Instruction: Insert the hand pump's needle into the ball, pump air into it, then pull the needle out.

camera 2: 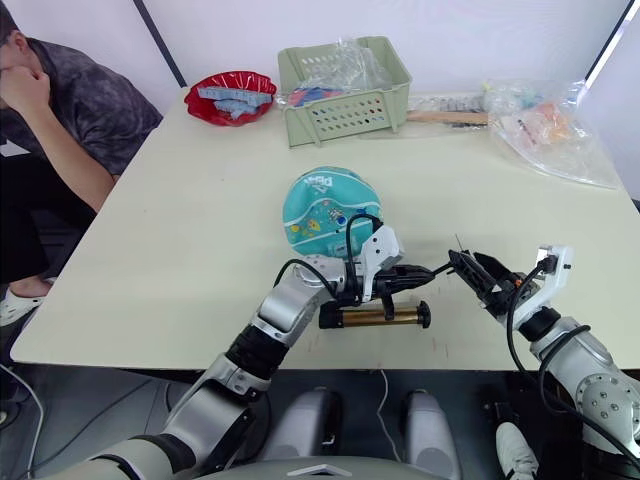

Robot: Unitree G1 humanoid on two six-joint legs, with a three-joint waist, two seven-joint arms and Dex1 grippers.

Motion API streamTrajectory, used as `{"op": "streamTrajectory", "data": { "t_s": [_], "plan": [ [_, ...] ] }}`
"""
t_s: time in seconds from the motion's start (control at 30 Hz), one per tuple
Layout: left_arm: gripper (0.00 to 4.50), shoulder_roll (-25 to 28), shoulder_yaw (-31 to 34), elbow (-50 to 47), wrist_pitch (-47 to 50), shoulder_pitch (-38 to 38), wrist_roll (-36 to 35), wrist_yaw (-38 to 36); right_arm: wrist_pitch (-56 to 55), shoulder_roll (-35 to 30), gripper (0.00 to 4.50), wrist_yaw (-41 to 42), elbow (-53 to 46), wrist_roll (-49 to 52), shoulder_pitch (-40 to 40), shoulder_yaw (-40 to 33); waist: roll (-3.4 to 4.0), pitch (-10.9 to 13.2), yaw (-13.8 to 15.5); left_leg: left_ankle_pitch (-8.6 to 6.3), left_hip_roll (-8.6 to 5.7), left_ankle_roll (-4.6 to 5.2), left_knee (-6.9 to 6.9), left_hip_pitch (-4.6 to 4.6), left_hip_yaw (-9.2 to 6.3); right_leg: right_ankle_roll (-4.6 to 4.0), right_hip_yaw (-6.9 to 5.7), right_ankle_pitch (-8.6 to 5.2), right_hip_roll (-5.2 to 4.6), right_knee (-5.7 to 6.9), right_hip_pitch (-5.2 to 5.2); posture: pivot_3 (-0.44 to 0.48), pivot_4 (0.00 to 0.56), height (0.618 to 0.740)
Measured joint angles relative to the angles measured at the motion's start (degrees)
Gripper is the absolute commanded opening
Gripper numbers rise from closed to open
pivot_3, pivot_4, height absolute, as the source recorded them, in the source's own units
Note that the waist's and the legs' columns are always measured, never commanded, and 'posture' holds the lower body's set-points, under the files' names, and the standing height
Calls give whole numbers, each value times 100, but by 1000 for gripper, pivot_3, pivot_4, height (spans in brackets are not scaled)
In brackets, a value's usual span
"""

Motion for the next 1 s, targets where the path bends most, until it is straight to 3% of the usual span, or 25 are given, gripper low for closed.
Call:
{"op": "streamTrajectory", "data": {
  "t_s": [0.1, 0.13, 0.2, 0.23, 0.63, 0.67, 0.7, 0.73, 0.9, 1.0],
  "plan": [
    [0, -23, 1, 0, 0, 0, -5, 5, 0, -17, 2463, 53, 0, -31, 2, 30, 0, 0, 0, 0, 0, 0, 0, 0, 0, 0, 0, 0, 0, 0, 0, 0, 150, 740],
    [0, -24, 1, 0, 0, 0, -5, 4, 0, -18, 1736, 86, 0, -39, 11, 40, 0, 0, 0, 0, 0, 0, 0, 0, 0, 0, 0, 0, 0, 0, 0, 0, 150, 740],
    [0, -24, 2, 0, 0, 0, -4, 4, 0, -17, 799, 95, 0, -53, 24, 66, 0, 0, -1, 0, 0, 0, 0, 0, 0, 0, 0, 0, 0, 0, 0, 0, 150, 740],
    [0, -23, 2, 1, 0, 0, -4, 4, 0, -17, 514, 95, 0, -55, 24, 67, 0, 0, -1, 0, 0, 0, 0, 0, 0, 0, 0, 0, 0, 0, 0, 0, 150, 740],
    [0, -18, 3, 4, -13, 4, -1, 3, -91, 14, 373, 149, -1, -183, 23, 109, 0, 0, -1, 0, 0, 0, 0, 0, 0, 0, 0, 0, 0, 0, 0, 0, 150, 740],
    [688, -16, 5, 4, -23, 14, 0, 14, -104, 10, 373, 187, -6, -227, 23, 121, 0, 0, -1, 0, 0, 0, 0, 0, 0, 0, 0, 0, 0, 0, 0, 0, 150, 740],
    [702, -16, 7, 4, -27, 19, 0, 19, -108, 10, 373, 199, -8, -240, 23, 124, 0, 0, -1, 0, 0, 0, 0, 0, -1, 0, 0, 0, 0, 0, 0, 0, 150, 740],
    [995, -16, 19, 4, -69, 27, -1, 48, -128, -9, 373, 264, -30, -318, 25, 170, 0, 0, -1, 0, 0, 0, 0, -1, -1, 0, -1, 0, 0, 0, -1, 0, 150, 740],
    [3315, 13, 164, 4, -109, 26, -22, 52, -205, -65, 373, 359, -65, -517, 27, 216, 0, 0, 0, 0, 0, 0, 0, -1, -1, 0, -1, 0, 0, 0, -1, 0, 150, 740],
    [4475, 46, 281, -34, -10, 11, -161, 35, -212, -127, 373, 389, -65, -611, 26, 217, 0, 0, -1, 0, 0, 0, 0, -1, -1, 0, -1, 0, 0, 0, -1, 0, 150, 740]
  ]
}}
